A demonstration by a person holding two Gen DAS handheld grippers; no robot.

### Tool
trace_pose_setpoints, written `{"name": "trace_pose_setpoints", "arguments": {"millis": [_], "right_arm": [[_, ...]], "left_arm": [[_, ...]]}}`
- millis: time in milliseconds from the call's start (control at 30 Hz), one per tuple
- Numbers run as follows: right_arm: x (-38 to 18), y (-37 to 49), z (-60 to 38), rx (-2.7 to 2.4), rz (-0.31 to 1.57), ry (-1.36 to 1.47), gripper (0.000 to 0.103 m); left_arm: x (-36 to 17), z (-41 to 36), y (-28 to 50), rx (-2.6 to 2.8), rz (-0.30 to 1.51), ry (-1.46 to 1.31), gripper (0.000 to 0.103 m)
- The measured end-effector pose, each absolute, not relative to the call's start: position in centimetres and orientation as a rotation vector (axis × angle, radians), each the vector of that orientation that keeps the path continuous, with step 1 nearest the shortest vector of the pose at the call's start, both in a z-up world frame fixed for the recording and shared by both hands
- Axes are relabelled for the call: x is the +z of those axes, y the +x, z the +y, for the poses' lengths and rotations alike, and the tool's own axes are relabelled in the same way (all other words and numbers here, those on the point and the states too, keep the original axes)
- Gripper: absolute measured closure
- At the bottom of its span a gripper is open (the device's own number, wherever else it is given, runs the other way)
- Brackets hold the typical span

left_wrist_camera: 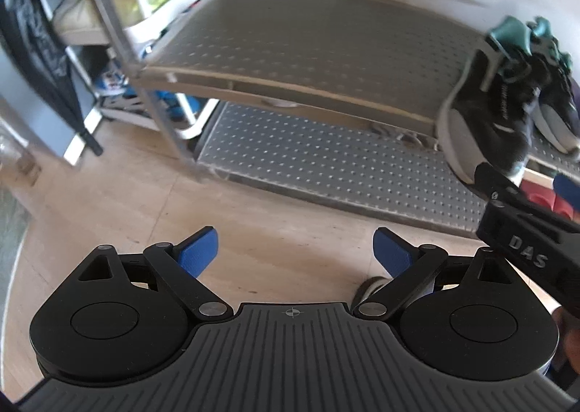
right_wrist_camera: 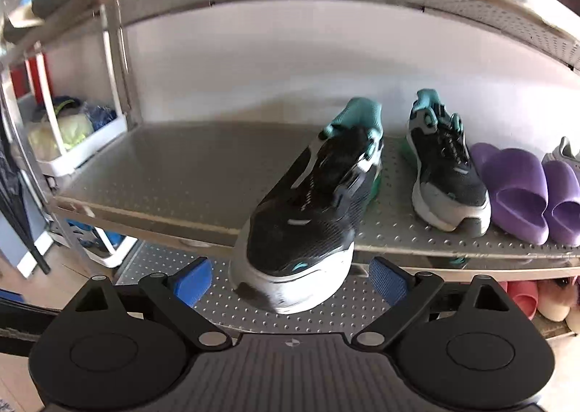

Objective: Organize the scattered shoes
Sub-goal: 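Push the black-teal sneakers into line on the shelf with the right tool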

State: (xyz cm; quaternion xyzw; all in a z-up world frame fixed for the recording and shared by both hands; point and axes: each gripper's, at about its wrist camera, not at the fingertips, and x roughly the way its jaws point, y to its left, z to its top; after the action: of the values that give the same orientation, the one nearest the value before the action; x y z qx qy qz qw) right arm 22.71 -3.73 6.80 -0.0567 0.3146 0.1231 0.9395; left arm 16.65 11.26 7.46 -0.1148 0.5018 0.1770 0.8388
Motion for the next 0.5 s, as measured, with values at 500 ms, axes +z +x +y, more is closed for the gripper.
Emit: {"name": "trace_pose_setpoints", "arguments": {"millis": [500], "right_arm": [[4.6, 26.3, -0.4, 0.169, 0.712, -0.225, 0.02]], "left_arm": [[7.5, 12.2, 16.7, 0.364, 1.066, -0.285, 0.007]]}}
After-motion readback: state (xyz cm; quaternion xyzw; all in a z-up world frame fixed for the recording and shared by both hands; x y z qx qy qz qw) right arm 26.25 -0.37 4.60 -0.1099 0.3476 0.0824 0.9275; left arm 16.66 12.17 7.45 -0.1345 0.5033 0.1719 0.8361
